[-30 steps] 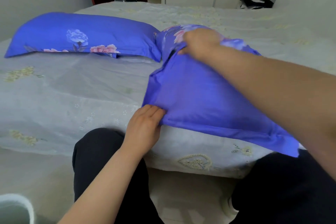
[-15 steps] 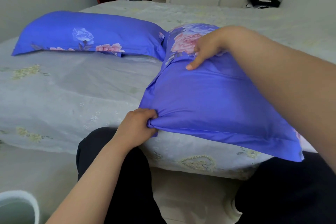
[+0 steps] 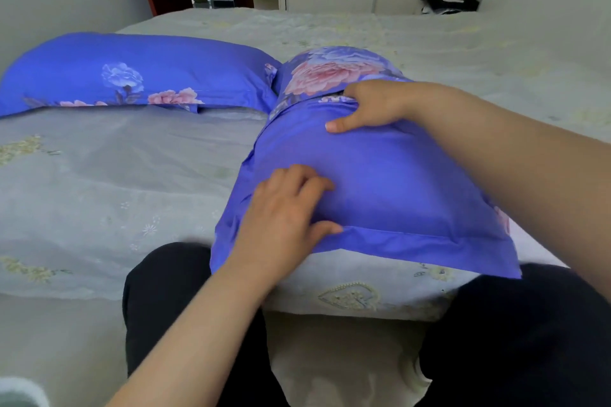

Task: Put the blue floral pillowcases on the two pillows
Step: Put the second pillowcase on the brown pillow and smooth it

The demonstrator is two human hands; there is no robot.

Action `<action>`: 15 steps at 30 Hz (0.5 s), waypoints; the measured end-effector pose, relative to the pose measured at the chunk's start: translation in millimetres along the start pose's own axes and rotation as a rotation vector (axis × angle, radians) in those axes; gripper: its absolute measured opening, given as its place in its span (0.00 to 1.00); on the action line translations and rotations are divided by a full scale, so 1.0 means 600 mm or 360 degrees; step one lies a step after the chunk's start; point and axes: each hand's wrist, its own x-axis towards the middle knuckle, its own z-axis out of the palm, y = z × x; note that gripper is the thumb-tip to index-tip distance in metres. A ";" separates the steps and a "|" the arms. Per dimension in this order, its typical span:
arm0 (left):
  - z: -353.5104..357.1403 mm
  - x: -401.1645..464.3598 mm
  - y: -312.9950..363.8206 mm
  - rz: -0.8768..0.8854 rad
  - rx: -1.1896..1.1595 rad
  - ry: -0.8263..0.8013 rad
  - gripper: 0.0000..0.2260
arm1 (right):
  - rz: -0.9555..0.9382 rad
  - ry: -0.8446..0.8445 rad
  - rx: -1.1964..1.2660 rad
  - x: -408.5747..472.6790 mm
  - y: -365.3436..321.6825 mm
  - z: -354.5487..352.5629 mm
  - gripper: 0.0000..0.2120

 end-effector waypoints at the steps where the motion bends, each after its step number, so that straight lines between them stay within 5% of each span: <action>1: 0.021 0.002 0.015 0.0067 -0.0046 0.0068 0.22 | -0.0016 -0.0066 -0.0007 -0.005 0.000 -0.007 0.39; 3: 0.064 0.004 0.025 0.0020 -0.0046 0.0067 0.20 | -0.0044 0.0038 -0.0055 -0.019 0.000 -0.006 0.40; 8: 0.112 0.012 0.000 0.0041 -0.0061 0.0255 0.08 | -0.0231 0.0981 0.0034 -0.123 -0.010 0.078 0.19; 10: 0.103 0.018 0.005 0.0119 -0.0030 0.0311 0.10 | -0.0313 0.1249 0.0032 -0.176 -0.009 0.143 0.19; 15: 0.091 0.023 0.024 0.0195 0.0033 0.0350 0.09 | -0.0304 0.1417 -0.0231 -0.232 0.016 0.292 0.20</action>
